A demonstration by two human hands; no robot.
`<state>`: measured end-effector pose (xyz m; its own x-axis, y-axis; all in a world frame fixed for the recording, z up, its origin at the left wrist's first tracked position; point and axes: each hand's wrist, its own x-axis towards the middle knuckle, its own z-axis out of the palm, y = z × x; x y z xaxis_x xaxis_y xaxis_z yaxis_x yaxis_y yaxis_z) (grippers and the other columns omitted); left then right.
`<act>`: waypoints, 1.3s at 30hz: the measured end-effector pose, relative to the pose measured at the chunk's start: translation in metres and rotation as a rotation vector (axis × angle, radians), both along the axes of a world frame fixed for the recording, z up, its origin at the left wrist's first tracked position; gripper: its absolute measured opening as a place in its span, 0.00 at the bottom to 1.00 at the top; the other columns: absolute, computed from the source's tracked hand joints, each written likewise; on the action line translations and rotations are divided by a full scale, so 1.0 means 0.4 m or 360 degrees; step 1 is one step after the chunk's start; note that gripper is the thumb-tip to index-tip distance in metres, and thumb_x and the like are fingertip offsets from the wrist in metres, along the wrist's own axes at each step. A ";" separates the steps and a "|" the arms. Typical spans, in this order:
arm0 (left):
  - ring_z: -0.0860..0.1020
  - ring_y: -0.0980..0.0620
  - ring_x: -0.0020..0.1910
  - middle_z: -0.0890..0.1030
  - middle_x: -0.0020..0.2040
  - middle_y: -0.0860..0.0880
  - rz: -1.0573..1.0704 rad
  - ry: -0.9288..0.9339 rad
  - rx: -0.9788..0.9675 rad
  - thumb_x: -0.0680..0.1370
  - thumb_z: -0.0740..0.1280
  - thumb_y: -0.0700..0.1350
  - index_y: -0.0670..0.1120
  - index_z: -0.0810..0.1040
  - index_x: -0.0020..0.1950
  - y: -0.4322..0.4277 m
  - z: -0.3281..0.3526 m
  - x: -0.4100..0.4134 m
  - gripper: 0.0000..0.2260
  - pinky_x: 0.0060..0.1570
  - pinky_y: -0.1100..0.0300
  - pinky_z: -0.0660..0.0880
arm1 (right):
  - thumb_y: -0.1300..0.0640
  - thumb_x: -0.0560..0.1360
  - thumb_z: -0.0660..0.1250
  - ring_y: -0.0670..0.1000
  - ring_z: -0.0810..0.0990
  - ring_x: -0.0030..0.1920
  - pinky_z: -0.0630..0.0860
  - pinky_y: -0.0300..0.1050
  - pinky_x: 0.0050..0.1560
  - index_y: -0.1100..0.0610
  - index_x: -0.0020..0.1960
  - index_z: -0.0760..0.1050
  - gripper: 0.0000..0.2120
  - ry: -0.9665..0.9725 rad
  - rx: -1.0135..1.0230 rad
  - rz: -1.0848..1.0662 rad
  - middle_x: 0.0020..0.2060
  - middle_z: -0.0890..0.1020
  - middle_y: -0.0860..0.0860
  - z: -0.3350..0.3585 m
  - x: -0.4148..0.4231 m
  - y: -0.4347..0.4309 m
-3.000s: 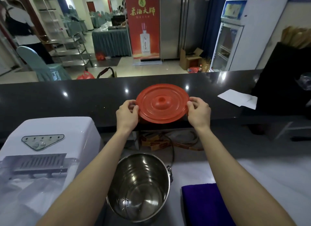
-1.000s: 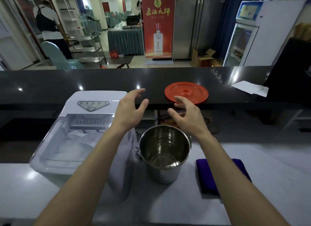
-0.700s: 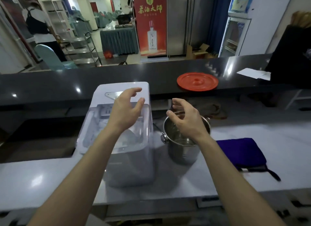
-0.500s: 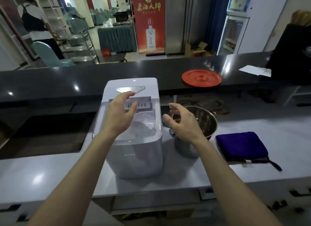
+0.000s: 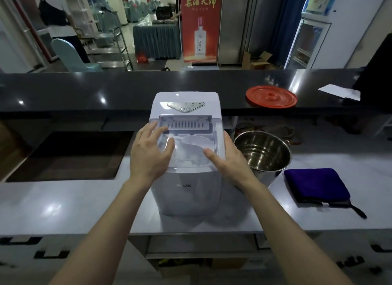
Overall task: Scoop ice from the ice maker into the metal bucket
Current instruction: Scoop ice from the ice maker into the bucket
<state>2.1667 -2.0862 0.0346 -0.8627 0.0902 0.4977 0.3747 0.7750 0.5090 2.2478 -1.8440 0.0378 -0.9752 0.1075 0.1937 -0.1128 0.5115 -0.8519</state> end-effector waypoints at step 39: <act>0.71 0.57 0.78 0.72 0.80 0.52 -0.0244 -0.0093 0.0984 0.81 0.63 0.64 0.59 0.58 0.86 -0.051 0.018 0.114 0.34 0.71 0.57 0.69 | 0.31 0.82 0.53 0.41 0.67 0.78 0.66 0.47 0.79 0.49 0.85 0.61 0.37 0.0411 -0.0167 -0.0339 0.80 0.69 0.44 0.023 0.052 -0.041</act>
<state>2.2124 -2.1066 0.0416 -0.8901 -0.0737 0.4498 0.4162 0.2713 0.8679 2.2687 -1.8605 0.0469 -0.8489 0.3359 0.4081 -0.2316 0.4578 -0.8584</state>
